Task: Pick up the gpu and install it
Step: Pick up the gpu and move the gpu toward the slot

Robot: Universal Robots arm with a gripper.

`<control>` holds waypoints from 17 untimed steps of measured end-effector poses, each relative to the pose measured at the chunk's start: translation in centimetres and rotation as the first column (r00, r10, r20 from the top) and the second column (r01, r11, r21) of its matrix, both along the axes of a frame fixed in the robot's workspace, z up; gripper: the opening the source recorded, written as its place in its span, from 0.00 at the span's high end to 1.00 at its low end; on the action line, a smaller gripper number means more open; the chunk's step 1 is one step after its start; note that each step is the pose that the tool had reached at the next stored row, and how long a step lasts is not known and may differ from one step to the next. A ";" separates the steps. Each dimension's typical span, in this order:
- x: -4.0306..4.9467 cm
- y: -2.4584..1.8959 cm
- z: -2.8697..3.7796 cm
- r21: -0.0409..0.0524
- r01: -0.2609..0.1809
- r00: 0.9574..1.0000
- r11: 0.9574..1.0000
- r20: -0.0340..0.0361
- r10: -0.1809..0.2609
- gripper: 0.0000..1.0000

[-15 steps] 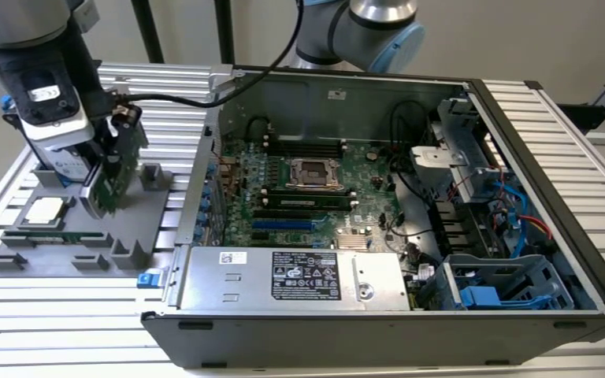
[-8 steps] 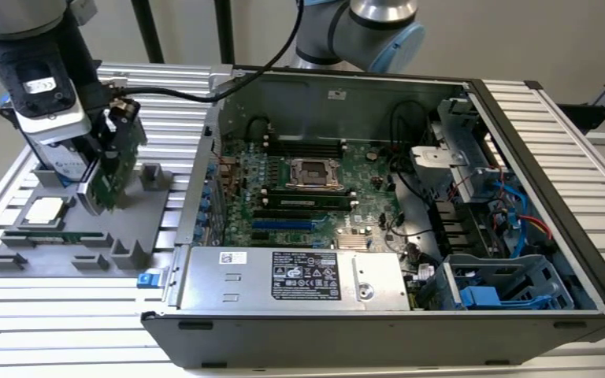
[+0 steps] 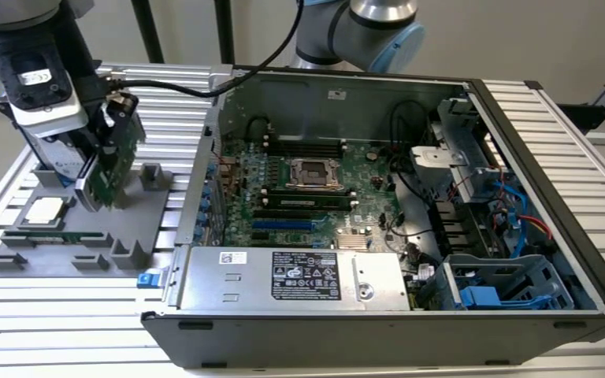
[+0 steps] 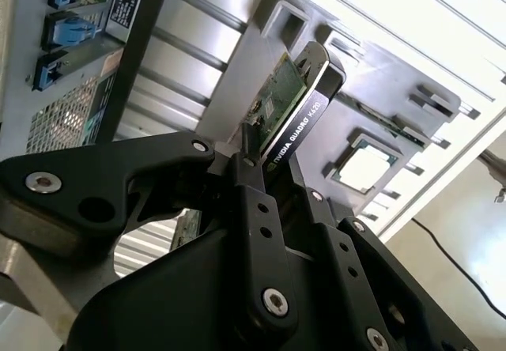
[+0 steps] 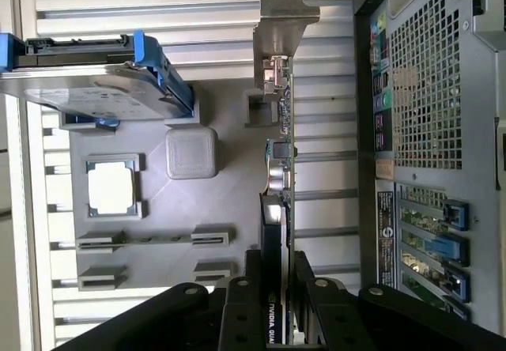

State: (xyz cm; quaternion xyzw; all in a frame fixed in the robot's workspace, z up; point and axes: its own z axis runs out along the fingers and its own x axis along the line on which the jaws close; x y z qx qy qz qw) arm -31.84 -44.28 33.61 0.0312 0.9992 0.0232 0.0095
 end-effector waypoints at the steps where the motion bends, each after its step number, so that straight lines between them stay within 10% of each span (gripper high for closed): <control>1: 0.00 0.00 0.08 0.000 0.000 1.000 1.000 0.000 0.000 1.00; 17: 0.00 0.00 1.19 0.000 0.000 1.000 1.000 0.000 0.000 1.00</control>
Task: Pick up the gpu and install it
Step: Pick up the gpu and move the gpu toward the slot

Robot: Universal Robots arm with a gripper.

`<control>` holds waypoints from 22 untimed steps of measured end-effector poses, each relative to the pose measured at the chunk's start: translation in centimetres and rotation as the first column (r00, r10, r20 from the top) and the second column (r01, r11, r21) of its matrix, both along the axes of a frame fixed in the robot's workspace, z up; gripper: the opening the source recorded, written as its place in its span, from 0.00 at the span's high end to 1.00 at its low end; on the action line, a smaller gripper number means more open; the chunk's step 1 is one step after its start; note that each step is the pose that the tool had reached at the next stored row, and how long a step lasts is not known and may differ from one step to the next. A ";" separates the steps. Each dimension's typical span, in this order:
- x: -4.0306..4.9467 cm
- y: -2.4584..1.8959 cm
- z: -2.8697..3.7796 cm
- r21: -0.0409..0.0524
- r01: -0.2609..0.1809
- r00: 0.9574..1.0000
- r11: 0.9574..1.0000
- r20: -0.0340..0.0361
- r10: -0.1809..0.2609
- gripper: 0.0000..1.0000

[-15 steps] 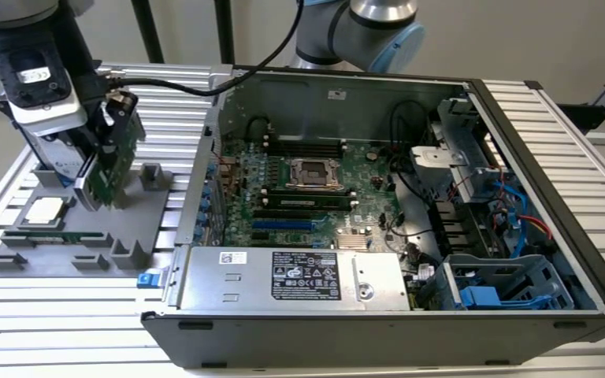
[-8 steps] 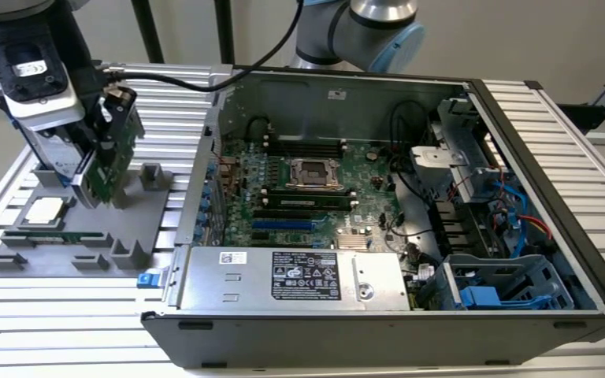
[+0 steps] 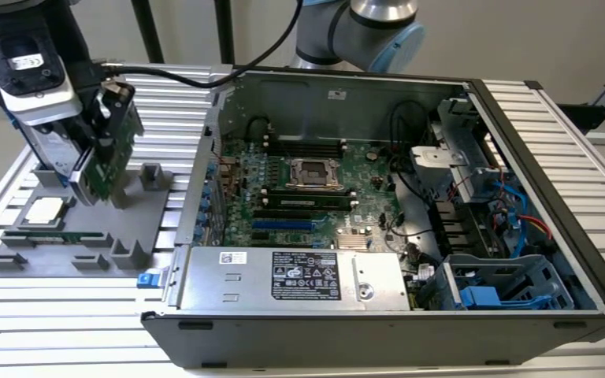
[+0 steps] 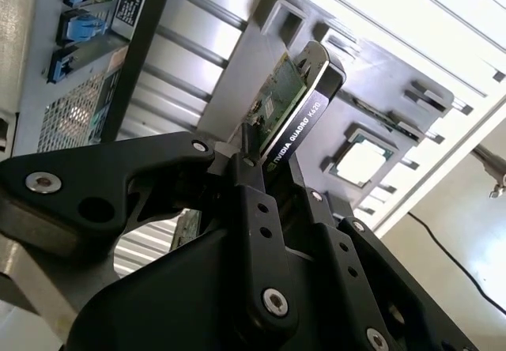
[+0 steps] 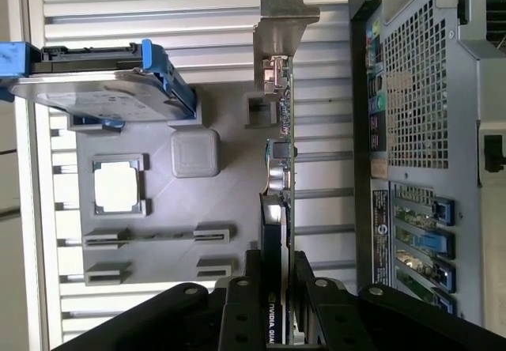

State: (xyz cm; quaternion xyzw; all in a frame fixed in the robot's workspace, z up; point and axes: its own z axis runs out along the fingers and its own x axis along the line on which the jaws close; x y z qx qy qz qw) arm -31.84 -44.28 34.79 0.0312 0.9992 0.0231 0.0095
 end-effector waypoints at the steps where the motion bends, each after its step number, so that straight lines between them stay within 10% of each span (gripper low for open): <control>1: 0.00 0.00 0.06 0.000 0.000 1.000 1.000 0.000 0.000 1.00; 22: 0.00 0.00 0.58 0.000 0.000 1.000 1.000 0.000 0.000 1.00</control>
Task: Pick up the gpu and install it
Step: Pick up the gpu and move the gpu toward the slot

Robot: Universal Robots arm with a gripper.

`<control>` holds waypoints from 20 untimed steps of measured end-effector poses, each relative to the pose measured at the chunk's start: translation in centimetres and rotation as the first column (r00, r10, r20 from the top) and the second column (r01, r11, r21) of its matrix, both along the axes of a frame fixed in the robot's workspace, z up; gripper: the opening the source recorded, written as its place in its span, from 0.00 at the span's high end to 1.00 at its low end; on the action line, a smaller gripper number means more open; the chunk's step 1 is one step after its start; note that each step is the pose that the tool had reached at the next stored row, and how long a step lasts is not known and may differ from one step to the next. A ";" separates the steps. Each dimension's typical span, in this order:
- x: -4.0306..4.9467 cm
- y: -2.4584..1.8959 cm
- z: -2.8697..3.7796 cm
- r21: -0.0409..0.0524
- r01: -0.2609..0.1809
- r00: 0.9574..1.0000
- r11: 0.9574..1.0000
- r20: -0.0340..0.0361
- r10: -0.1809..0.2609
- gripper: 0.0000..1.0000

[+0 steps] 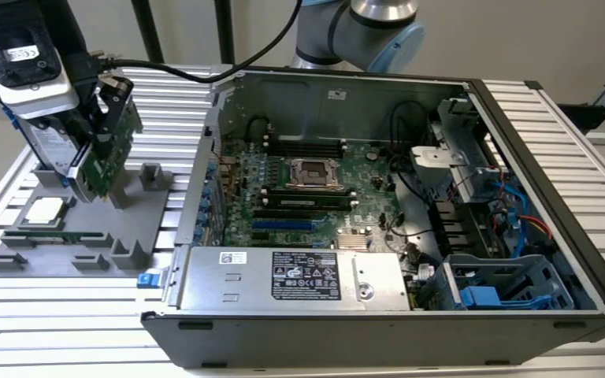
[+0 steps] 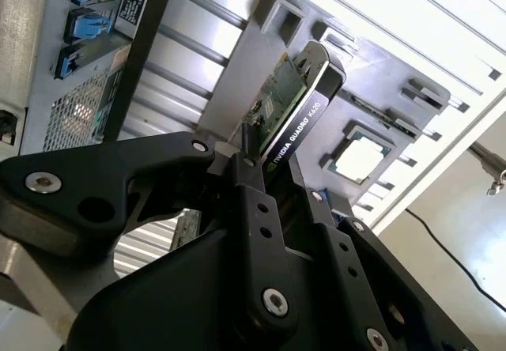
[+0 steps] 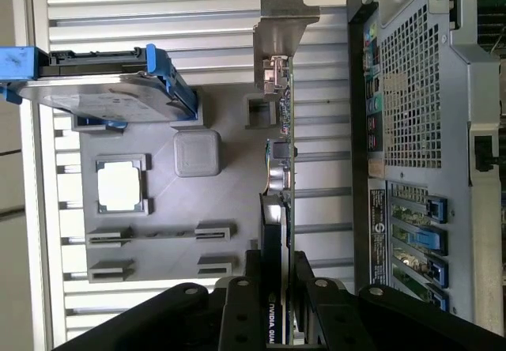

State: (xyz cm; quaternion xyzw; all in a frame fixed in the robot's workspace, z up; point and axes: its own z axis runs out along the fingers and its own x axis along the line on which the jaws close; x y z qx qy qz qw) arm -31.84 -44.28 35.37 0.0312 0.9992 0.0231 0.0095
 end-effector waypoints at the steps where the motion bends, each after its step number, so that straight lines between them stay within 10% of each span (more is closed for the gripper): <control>1: 0.00 0.00 0.01 0.000 0.000 1.000 1.000 0.000 0.000 1.00; 20: 0.00 0.00 2.03 0.000 0.000 1.000 1.000 0.000 0.000 1.00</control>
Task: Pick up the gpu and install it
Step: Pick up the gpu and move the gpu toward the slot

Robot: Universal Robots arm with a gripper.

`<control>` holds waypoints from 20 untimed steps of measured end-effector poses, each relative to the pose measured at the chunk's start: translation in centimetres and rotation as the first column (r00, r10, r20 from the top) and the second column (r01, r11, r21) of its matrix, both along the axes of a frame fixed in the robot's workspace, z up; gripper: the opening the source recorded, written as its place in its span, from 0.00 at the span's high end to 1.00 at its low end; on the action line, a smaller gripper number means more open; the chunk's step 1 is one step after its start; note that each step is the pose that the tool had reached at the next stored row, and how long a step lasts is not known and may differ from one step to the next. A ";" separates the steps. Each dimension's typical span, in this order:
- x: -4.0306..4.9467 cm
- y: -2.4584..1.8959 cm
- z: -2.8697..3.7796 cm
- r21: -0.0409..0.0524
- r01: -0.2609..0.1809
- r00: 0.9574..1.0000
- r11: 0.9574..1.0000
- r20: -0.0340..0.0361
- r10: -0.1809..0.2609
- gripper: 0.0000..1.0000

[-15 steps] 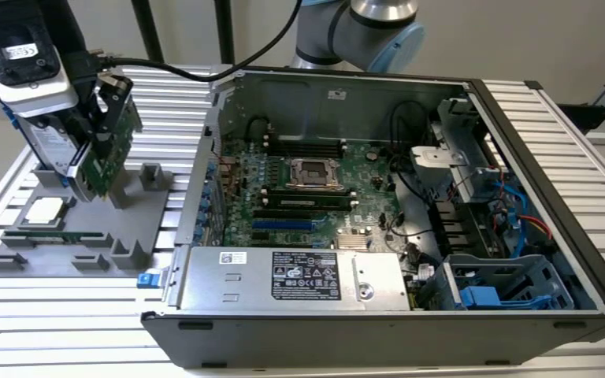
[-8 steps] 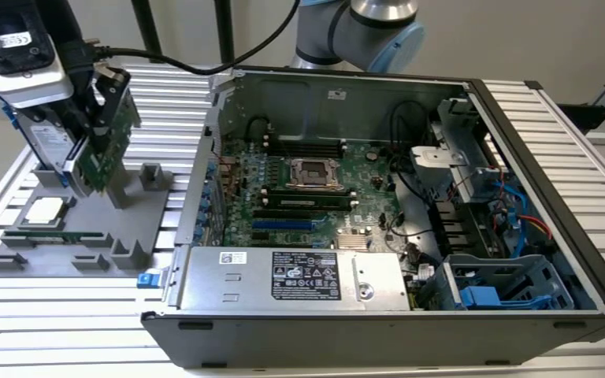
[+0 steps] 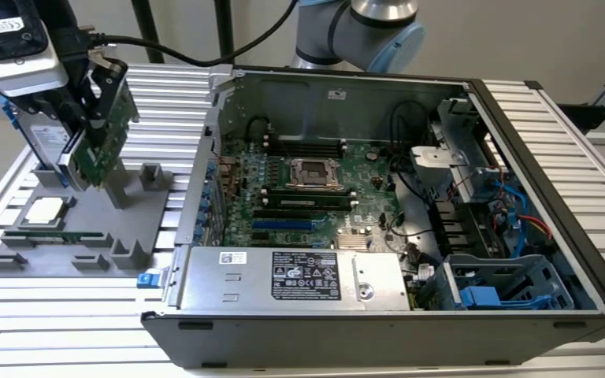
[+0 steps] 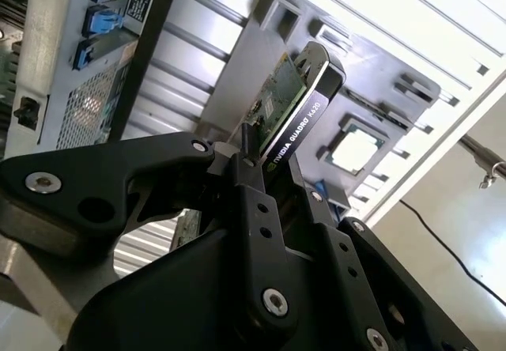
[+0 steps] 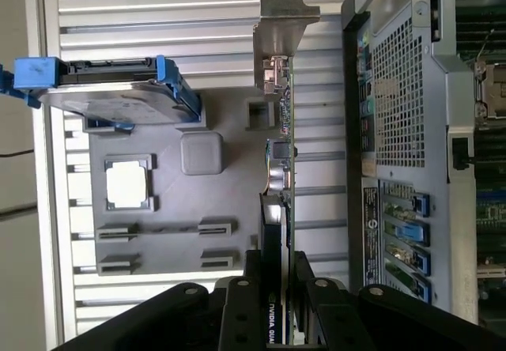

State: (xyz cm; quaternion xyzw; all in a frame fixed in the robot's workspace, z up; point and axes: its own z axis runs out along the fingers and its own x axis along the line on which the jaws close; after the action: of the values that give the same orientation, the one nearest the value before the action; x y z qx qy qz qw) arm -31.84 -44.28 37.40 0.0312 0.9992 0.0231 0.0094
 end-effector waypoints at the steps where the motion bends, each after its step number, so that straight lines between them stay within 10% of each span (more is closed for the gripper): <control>1: 0.00 0.00 0.11 0.000 0.000 1.000 1.000 0.000 0.000 1.00; 20: 0.00 0.00 1.63 0.000 0.000 1.000 1.000 0.000 0.000 1.00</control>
State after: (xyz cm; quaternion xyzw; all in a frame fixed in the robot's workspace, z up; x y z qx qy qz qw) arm -31.84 -44.28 39.04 0.0312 0.9992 0.0231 0.0094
